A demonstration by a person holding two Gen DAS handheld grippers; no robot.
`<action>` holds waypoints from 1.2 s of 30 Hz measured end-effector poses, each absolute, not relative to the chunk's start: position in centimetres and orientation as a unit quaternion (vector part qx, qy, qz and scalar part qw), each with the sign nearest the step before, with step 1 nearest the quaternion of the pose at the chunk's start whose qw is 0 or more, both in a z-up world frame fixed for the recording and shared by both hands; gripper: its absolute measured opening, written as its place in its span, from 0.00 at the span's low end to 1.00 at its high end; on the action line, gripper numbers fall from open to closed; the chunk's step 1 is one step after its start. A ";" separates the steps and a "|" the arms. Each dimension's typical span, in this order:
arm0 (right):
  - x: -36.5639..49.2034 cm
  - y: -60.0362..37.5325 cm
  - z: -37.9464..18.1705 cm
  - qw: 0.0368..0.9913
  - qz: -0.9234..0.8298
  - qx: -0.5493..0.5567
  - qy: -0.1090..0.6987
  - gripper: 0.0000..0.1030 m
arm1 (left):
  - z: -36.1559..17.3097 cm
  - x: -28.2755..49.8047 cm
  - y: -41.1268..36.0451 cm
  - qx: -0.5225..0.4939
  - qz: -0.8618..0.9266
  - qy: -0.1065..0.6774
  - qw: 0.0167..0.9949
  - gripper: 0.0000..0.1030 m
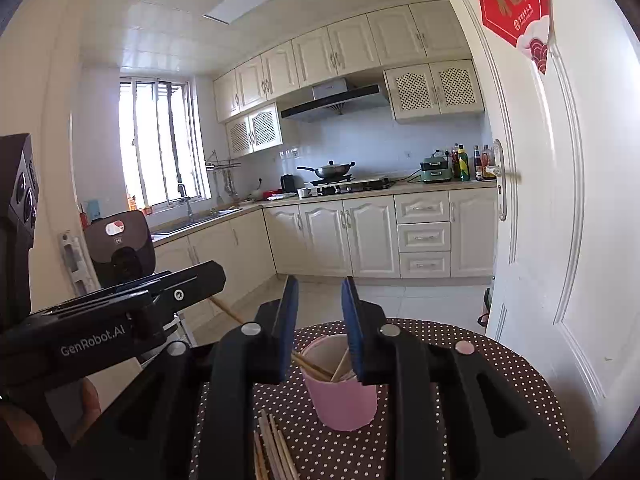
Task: Organize utensils
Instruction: 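Open the left tool and then the right tool above the cup, then move both open tools back down toward the chopstick pile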
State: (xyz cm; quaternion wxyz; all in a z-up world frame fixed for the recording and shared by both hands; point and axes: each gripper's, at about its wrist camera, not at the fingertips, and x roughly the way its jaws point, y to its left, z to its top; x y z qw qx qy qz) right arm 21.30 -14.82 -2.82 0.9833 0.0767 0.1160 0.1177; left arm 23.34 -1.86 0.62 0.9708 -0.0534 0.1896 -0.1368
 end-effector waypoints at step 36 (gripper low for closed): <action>17.4 -15.4 -12.5 0.940 0.138 0.117 0.291 0.38 | -16.7 21.8 0.2 -0.106 -0.101 0.496 0.856 0.42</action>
